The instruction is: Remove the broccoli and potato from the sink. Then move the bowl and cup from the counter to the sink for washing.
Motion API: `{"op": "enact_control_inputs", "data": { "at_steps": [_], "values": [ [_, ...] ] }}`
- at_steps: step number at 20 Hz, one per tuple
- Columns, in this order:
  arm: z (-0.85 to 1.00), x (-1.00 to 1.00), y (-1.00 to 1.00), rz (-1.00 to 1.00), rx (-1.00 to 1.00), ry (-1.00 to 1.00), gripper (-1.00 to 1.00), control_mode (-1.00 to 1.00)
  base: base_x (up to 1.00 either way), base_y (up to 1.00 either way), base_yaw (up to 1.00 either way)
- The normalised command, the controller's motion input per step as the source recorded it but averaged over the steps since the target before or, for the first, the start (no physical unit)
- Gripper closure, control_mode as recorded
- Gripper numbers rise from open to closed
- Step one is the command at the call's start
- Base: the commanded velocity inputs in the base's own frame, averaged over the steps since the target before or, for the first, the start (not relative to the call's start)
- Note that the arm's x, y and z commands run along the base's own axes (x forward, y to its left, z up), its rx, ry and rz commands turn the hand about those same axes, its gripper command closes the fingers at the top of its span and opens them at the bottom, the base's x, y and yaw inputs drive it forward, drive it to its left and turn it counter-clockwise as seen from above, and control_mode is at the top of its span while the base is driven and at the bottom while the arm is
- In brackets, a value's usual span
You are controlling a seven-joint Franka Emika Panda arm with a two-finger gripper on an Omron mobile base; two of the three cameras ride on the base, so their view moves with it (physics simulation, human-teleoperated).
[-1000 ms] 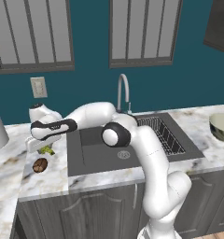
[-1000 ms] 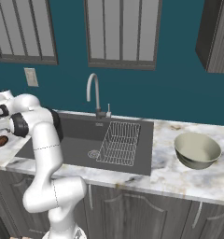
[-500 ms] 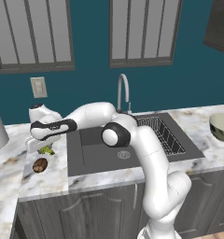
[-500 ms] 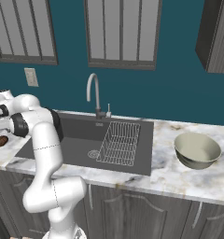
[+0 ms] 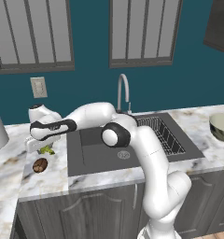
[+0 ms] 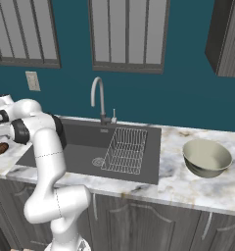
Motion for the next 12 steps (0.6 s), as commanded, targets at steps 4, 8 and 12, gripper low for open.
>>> {"op": "enact_control_inputs", "data": {
  "at_steps": [4, 8, 12],
  "values": [
    [-0.01, 0.00, 0.00, 0.00, 0.00, 0.00, -1.00, -1.00, 0.00, 0.00, 0.00],
    [0.04, 0.00, -0.03, 0.00, 0.00, 0.00, -1.00, -1.00, 0.00, 0.00, 0.00],
    [0.22, -0.05, -0.05, 0.00, 0.02, 0.00, -1.00, -1.00, 0.00, 0.00, 0.00]
  ]
}}
